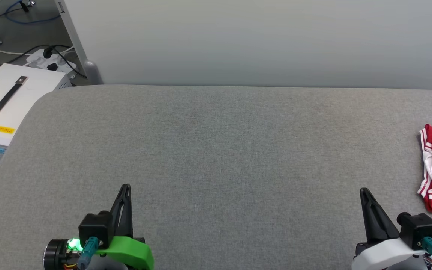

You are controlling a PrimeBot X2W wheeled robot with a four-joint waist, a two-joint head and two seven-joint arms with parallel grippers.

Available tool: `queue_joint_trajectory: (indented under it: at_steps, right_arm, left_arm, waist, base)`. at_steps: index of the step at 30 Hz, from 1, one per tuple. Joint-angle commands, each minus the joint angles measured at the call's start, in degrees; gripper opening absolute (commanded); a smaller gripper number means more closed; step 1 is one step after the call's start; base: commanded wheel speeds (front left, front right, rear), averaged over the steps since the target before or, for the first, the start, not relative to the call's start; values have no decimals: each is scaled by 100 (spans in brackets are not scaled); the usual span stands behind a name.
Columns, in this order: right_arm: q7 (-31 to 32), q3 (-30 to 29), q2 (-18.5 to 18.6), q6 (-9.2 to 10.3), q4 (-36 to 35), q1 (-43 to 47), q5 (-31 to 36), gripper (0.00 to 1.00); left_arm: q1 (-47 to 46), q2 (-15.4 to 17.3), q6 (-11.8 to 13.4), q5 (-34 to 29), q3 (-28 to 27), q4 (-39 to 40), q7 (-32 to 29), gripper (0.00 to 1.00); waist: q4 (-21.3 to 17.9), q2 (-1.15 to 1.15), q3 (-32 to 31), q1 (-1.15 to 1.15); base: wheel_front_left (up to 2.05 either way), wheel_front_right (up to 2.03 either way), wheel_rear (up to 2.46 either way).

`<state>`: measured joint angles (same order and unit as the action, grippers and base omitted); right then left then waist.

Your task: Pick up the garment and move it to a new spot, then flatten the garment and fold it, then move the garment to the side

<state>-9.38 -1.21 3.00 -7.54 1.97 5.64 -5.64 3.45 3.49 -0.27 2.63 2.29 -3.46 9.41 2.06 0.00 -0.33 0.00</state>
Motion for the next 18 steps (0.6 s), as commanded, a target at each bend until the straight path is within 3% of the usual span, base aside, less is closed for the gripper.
queue_joint_trajectory:
  at_steps: [1,18]
  right_arm:
    - [36,17,-4,2,-45,-133,54,0]
    - [232,39,-6,3,-78,-227,165,0]
  left_arm:
    - [-105,-23,7,-46,-22,20,-40,0]
    - [-157,-31,11,-93,-67,91,-236,0]
  waist:
    - [-3,0,1,0]
    - [-47,0,8,0]
  base:
    - [0,0,0]
    - [0,0,0]
